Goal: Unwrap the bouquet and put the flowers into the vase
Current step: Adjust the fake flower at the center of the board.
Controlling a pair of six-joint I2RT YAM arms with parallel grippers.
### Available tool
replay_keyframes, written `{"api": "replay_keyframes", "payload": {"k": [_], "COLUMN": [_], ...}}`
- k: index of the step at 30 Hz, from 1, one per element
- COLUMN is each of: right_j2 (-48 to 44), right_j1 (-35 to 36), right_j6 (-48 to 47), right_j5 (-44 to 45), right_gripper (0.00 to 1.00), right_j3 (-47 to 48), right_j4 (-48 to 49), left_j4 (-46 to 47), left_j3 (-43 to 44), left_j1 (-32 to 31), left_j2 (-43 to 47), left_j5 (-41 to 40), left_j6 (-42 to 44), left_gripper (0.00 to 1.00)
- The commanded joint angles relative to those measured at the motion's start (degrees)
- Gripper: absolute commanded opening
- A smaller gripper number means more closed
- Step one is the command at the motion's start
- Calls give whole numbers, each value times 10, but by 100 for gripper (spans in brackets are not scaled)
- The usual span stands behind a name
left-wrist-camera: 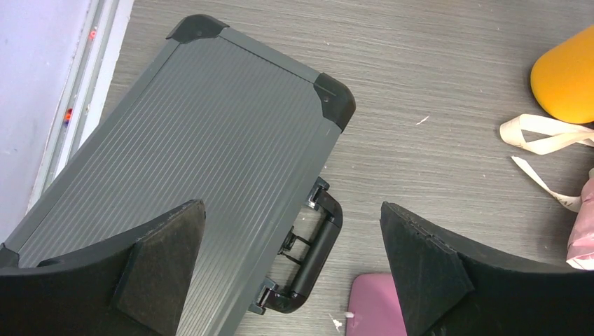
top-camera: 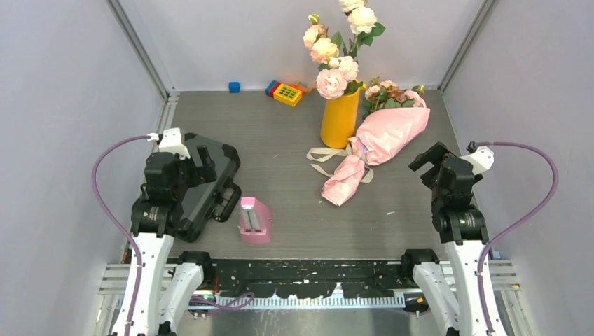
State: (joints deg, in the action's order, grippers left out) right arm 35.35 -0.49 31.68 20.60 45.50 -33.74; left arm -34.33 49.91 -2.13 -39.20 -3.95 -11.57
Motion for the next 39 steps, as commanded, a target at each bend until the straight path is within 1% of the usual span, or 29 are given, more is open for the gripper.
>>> {"api": "replay_keyframes", "payload": {"k": [1,4,8,14,17,18,21,25,26,29,33,36,39], "right_j2": [-10,-5,10,29,43,51,68,105,111,157,223,270,308], "right_j1": [0,0,-1,-1,-1,-1,0,0,0,1,14,41,49], "right_j6": [6,-1,-8,-5,34,45,91,142,163,199,207,201,206], "right_j5": [0,-14,-45,-132,-182,-222,-270,-310,-315,-329,-331,-317,-306], "right_gripper": [100,100,100,100,97,96,95,92,91,89,85,85,86], "right_j3": [8,1,10,8,12,8,-27,-84,-96,-145,-162,-164,-164], "right_j4": [1,10,2,-7,-11,-7,14,79,112,203,279,324,400], "left_j4": [13,9,10,11,11,11,10,13,14,15,15,15,16], "left_j3": [6,6,-1,-10,-15,-16,-13,-15,-15,-15,-14,-16,-17], "left_j1": [-1,-1,-1,-1,-1,-1,-1,-1,-1,-1,-1,-3,-6], "left_j2": [-1,-3,1,4,4,2,-2,-4,-5,-9,-10,-10,-12], "left_j5": [6,-2,-40,0,7,9,19,37,53,61,56,61,63], "left_j6": [-5,0,8,13,19,22,26,27,26,25,26,26,26], "left_gripper": [98,98,98,98,98,98,98,98,98,98,98,98,98]}}
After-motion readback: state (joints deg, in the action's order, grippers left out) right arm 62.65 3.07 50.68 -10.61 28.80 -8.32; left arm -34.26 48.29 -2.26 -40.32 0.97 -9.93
